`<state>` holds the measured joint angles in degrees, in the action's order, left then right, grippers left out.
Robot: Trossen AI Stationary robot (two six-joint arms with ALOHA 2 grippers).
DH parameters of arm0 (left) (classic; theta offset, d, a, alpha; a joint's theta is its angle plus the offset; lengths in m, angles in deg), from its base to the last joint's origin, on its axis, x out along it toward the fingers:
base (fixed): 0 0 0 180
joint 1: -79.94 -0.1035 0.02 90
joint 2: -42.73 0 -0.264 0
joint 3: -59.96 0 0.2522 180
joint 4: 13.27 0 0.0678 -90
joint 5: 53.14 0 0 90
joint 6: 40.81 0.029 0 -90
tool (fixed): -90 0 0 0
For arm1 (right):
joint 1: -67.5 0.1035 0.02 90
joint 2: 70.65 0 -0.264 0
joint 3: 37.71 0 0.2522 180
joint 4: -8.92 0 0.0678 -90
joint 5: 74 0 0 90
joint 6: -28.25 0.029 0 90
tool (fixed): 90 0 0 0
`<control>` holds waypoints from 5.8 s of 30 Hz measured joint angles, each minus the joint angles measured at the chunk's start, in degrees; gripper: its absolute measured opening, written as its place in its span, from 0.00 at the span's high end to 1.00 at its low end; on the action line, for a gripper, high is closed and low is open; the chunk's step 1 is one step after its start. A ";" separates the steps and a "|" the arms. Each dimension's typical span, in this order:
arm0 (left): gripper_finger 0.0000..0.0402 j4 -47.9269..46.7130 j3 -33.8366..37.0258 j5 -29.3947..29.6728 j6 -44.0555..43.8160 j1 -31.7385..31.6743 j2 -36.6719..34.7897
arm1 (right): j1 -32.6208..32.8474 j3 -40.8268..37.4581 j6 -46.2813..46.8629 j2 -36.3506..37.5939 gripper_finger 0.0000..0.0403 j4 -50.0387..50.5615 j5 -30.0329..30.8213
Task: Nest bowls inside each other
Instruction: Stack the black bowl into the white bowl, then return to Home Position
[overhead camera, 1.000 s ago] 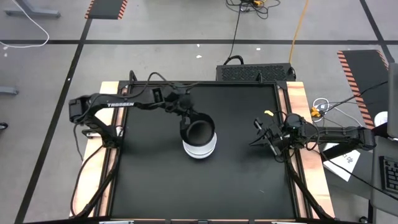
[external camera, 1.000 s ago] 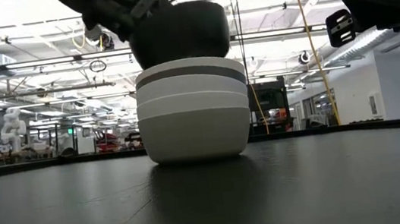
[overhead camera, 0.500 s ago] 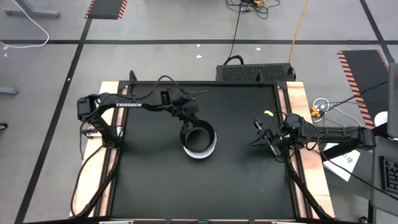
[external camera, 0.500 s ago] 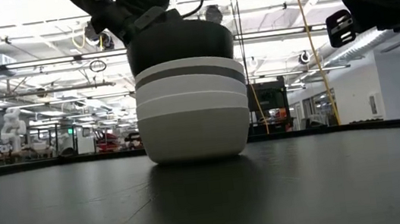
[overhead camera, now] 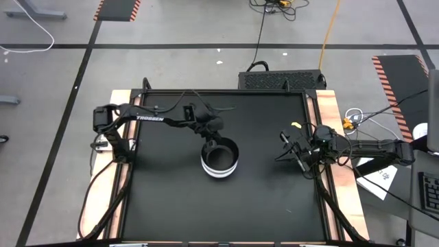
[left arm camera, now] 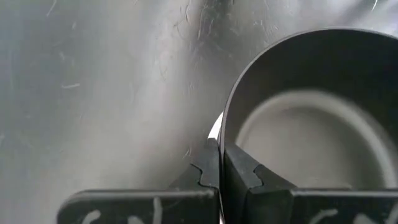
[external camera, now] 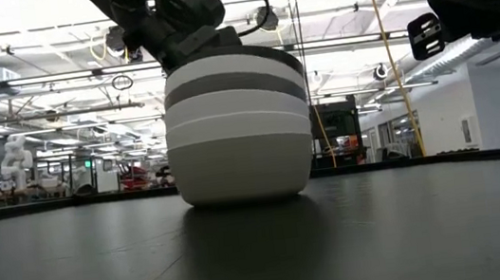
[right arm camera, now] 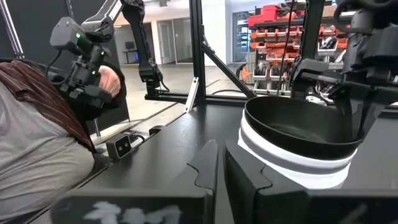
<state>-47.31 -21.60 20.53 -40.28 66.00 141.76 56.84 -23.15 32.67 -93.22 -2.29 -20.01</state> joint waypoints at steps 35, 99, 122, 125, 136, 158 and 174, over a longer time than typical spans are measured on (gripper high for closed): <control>0.82 -0.96 0.23 14.22 -1.30 10.37 -1.50 | 0.00 0.02 0.83 0.01 0.96 0.05 0.02; 0.78 71.45 66.55 26.92 -1.81 23.84 -51.14 | 4.68 0.02 3.25 5.38 0.96 -4.59 8.90; 0.99 53.90 67.22 32.08 3.56 23.71 -57.60 | 4.65 0.02 -1.21 11.43 1.00 12.90 31.64; 0.99 54.91 67.22 32.06 5.61 23.34 -57.72 | 4.63 0.02 -2.19 11.43 1.00 12.82 31.77; 0.99 53.48 67.20 31.42 9.36 23.50 -66.64 | 4.75 0.02 -0.86 11.43 1.00 11.51 30.16; 1.00 40.91 67.20 46.60 16.69 35.82 -87.42 | 4.79 0.02 0.04 11.72 1.00 6.86 25.38; 1.00 37.04 67.20 50.91 27.25 38.98 -98.91 | 4.12 0.02 -2.57 11.68 1.00 5.36 25.40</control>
<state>-10.27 45.60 71.44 -13.04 104.98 42.85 60.96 -23.13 30.10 -81.54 3.07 5.38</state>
